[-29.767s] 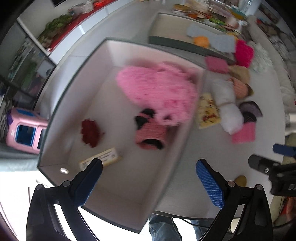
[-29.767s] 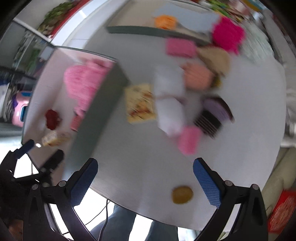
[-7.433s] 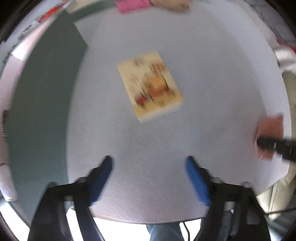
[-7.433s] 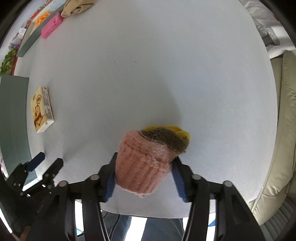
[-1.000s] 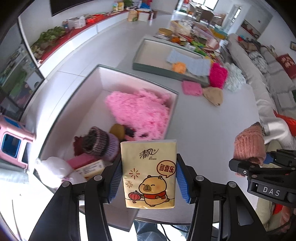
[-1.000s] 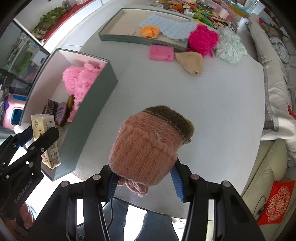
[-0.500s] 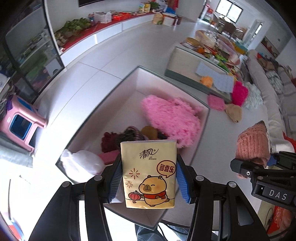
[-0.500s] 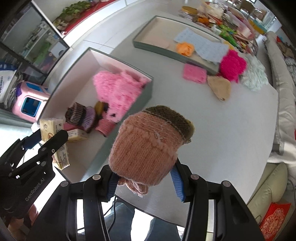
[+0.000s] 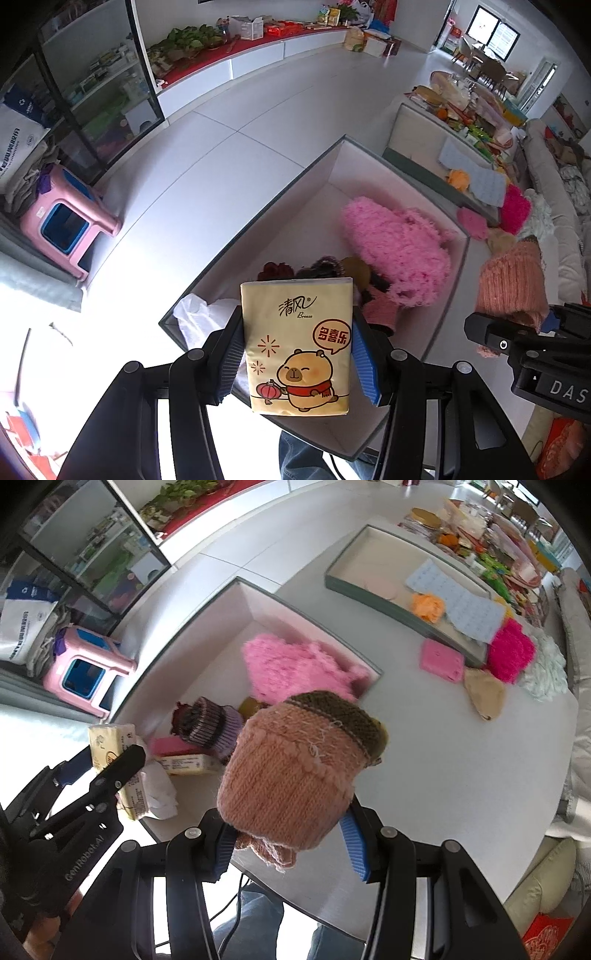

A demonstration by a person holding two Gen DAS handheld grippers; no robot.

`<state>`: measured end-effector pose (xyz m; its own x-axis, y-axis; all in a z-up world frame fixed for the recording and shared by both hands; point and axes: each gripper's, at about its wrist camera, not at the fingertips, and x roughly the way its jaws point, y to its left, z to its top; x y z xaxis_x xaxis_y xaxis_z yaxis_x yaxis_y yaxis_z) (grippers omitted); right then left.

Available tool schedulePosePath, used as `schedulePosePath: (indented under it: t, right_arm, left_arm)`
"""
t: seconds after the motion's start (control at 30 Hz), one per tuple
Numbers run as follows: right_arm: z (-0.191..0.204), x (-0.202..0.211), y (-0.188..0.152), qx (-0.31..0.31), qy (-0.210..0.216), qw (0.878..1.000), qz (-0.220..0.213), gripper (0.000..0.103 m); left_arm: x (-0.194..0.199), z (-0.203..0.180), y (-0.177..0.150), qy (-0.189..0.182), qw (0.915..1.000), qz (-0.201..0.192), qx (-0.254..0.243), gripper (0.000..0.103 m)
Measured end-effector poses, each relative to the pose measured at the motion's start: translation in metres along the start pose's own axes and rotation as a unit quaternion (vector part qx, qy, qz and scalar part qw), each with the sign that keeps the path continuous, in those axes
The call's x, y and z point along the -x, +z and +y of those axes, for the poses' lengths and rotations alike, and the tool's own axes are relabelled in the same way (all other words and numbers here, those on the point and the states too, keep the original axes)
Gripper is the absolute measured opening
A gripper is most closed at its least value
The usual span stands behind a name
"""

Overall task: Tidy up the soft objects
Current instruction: 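Hold the tissue pack and pink hat above the box with both tools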

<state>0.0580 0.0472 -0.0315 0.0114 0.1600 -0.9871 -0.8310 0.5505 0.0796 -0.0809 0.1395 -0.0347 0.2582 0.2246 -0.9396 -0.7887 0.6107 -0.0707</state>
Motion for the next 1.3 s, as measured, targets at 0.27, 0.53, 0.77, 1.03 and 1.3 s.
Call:
schedulePosePath:
  t: [0.27, 0.53, 0.77, 1.03, 1.3]
  right_arm:
    - [0.011, -0.008, 0.003, 0.004, 0.014, 1.000, 0.007, 0.054]
    - [0.010, -0.015, 0.003, 0.000, 0.018, 1.000, 0.012, 0.054]
    - [0.011, -0.018, 0.005, -0.001, 0.021, 1.000, 0.012, 0.054]
    - [0.017, -0.022, 0.010, -0.001, 0.024, 1.000, 0.013, 0.054]
    - [0.020, -0.022, 0.014, 0.001, 0.025, 1.000, 0.013, 0.054]
  left_arm:
    - [-0.008, -0.001, -0.004, 0.018, 0.9997, 0.011, -0.009, 0.054]
    - [-0.009, -0.002, -0.006, 0.024, 0.9995, 0.013, -0.018, 0.054]
    - [-0.010, -0.001, -0.004, 0.029, 0.9993, 0.015, -0.020, 0.054]
    - [-0.010, 0.003, -0.002, 0.032, 0.9992, 0.014, -0.020, 0.054]
    - [-0.012, 0.006, 0.000, 0.032, 0.9992, 0.016, -0.019, 0.055]
